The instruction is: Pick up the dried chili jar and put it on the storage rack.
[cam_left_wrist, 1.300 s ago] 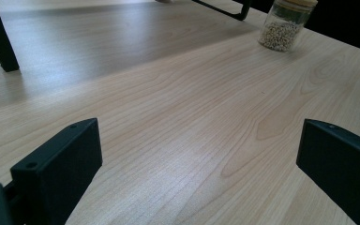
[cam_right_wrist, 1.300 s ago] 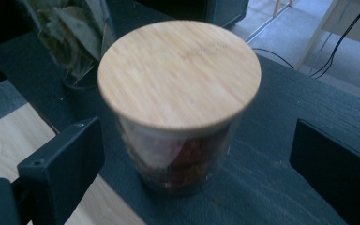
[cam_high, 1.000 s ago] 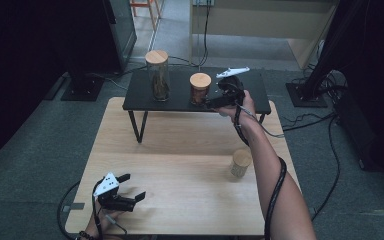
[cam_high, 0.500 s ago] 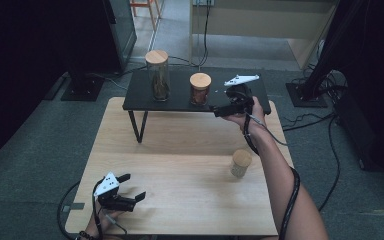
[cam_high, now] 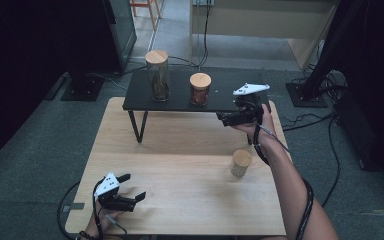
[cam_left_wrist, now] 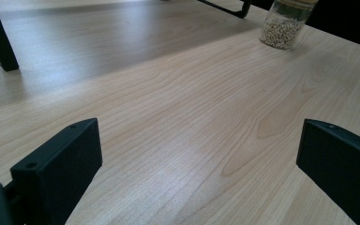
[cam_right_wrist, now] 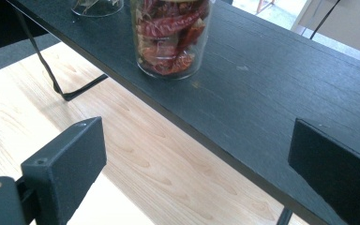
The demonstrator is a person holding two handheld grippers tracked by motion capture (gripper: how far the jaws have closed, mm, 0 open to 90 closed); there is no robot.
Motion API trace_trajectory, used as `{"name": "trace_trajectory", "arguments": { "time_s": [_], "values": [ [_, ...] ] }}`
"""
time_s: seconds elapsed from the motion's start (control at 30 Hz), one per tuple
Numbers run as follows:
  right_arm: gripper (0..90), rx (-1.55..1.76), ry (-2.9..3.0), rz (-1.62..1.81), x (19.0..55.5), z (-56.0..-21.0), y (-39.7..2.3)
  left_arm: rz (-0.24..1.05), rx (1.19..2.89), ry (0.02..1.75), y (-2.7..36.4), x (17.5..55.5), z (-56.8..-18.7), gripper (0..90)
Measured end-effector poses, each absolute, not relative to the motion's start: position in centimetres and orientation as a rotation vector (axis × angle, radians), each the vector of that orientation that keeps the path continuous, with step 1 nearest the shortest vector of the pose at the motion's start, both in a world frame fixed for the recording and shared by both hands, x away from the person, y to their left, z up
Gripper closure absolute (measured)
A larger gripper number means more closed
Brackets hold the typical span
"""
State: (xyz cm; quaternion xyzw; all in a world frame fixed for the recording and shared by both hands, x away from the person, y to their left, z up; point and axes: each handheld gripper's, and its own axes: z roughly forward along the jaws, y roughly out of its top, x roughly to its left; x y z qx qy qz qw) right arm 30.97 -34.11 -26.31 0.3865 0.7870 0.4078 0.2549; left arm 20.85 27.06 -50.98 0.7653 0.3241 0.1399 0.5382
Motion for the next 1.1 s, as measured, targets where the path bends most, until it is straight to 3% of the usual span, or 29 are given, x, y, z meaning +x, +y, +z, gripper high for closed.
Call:
{"name": "trace_trajectory", "arguments": {
  "time_s": [1.1],
  "values": [
    [4.8, 1.112, 2.068, 1.076, 26.7, -27.8, -38.3, 0.336, 1.824, 0.774, 26.9, 20.8, -50.9, 0.5]
  ]
}}
